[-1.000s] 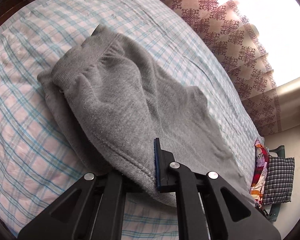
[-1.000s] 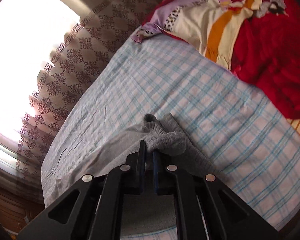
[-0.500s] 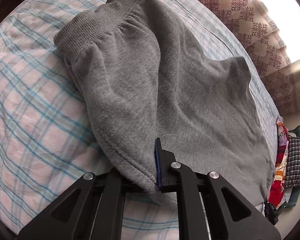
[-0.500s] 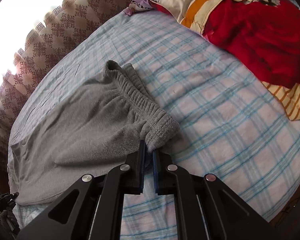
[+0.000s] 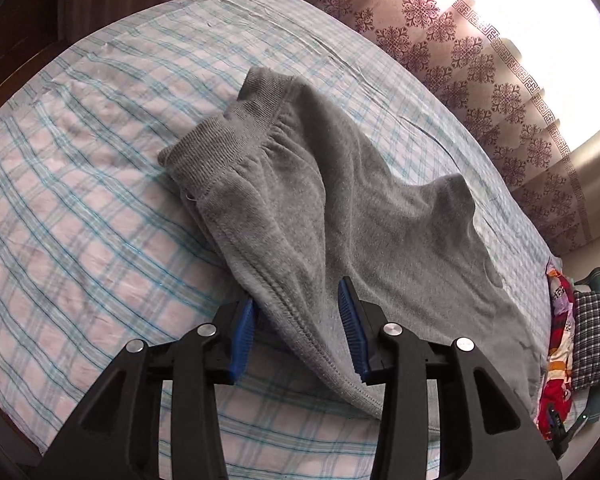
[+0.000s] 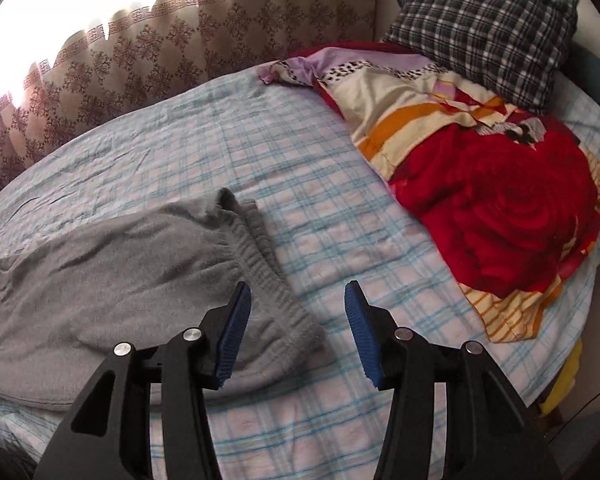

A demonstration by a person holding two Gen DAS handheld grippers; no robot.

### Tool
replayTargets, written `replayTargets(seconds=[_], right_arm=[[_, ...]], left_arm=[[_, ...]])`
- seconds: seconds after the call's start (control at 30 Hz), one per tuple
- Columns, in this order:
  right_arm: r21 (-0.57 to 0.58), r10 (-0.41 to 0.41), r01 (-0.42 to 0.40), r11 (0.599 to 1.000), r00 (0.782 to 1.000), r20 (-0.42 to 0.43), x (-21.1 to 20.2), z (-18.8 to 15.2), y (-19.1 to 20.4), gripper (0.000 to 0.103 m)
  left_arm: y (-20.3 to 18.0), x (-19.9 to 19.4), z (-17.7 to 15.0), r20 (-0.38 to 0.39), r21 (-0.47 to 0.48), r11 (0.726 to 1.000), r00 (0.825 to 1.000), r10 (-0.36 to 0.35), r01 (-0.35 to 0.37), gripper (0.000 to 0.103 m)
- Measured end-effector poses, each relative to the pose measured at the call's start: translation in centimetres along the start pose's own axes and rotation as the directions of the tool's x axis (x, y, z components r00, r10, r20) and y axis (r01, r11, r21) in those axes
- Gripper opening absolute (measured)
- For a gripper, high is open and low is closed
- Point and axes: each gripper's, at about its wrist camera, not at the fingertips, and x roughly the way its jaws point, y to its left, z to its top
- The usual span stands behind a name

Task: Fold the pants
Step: 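Open both grippers to release the folded sweatpants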

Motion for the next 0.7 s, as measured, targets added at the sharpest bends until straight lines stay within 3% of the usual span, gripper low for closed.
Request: replayTargets(seconds=[0.13,0.3,0.4,0.5,0.7], right_arm=[[-0.093,0.044,-0.046,0.995,0.999,-0.016,2.6,0.3,4.7,0.05],[-0.125,0.102,-0.11,0.986,0.993,-0.066,5.7,0.3,7.8,0.05],[-0.115,0.049,-0.061,0.992,0.993,-0.107,7.8,0.4,7.5,0.049],[-0.035,0.041,-0.047,0.998,0.987,-0.154,9.7,0.5,5.4,0.04],[0.031,0.073,-0.071,0.997,0.992,-0.102,7.5,1.3,3.9,0.037]], left_arm=[[0.8,-0.7,0.4,0.017,-0.038,0.999,1.0,-0.018,0.018,0.041],[2.1,-0.4,0.5,0.017,-0.063,0.998,1.0,-0.002,0.003,0.041],[2.7,-0.9,0.9,0.049,-0.071,0.997,0.998,0.043,-0.039,0.041],[2.9,-1.4,1.5,0.08,-0.078,0.994,0.994,0.078,-0.071,0.041],[0.1,-2.0,2.4,0.132,0.002,0.992,0.983,0.128,-0.13,0.041]])
